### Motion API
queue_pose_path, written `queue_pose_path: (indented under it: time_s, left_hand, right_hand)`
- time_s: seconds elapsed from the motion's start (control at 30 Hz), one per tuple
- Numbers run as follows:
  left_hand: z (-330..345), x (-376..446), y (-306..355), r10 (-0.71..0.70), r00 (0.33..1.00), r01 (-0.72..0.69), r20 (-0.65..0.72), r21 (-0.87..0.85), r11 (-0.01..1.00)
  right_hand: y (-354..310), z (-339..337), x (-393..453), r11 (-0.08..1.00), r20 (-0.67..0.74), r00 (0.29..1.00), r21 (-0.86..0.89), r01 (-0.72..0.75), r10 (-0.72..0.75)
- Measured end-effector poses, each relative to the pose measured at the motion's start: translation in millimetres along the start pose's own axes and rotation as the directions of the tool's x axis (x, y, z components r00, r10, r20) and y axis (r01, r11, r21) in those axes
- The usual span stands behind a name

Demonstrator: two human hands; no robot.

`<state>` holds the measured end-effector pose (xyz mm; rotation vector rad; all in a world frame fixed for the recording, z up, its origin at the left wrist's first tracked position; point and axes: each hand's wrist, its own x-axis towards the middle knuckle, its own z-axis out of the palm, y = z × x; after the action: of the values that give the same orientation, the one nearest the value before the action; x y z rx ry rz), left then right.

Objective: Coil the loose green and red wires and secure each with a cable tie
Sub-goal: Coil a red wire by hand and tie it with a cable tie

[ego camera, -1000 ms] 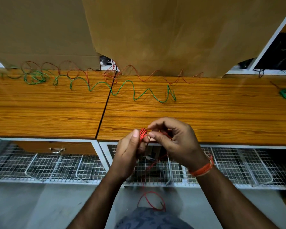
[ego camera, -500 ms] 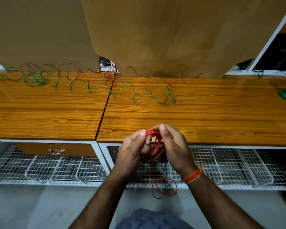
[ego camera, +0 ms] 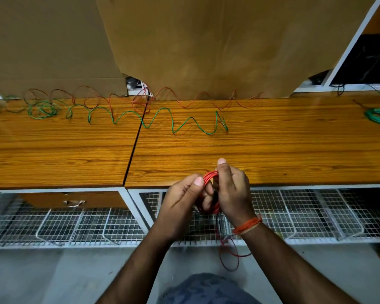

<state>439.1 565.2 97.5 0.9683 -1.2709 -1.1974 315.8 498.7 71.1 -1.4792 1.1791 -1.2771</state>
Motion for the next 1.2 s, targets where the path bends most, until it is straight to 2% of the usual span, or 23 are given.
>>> queue_pose_path:
  time_s: [0.13, 0.23, 0.37, 0.47, 0.6, 0.83, 1.07, 1.2]
  left_hand:
    - [4, -1, 0, -0.004, 1.000, 0.004, -0.003, -0.027, 1.000]
    - [16, -3, -4, -0.057, 0.998, 0.047, -0.034, -0.242, 0.969]
    - [28, -1, -5, -0.154, 0.988, 0.129, -0.004, -0.528, 0.840]
    - [27, 4, 0, -0.260, 0.962, 0.250, 0.081, -0.642, 0.725]
    - [35, 7, 1, -0.339, 0.936, 0.324, 0.100, -0.626, 0.709]
    - [64, 10, -1, -0.362, 0.930, 0.311, 0.064, -0.664, 0.680]
    - [103, 13, 1, -0.395, 0.919, 0.288, -0.003, -0.680, 0.674]
    - [118, 13, -2, -0.416, 0.909, 0.289, -0.013, -0.699, 0.654]
  right_hand:
    - [0, -3, 1, 0.999, 0.018, 0.999, -0.031, 0.036, -0.035]
    - [-4, -7, 0, 0.995, -0.005, 0.997, -0.070, 0.074, -0.074]
    - [-10, -11, -3, 0.986, -0.026, 0.992, -0.113, 0.123, -0.127]
    - [-9, -14, -5, 0.978, -0.052, 0.986, -0.148, 0.150, -0.159]
    - [-5, -22, -7, 0.970, -0.054, 0.982, -0.177, 0.168, -0.180]
    - [-2, -49, -5, 0.954, -0.102, 0.958, -0.162, 0.251, -0.269]
    - [2, -84, -5, 0.864, -0.121, 0.865, -0.211, 0.458, -0.488]
    - [8, -98, -8, 0.891, -0.097, 0.893, -0.174, 0.420, -0.440]
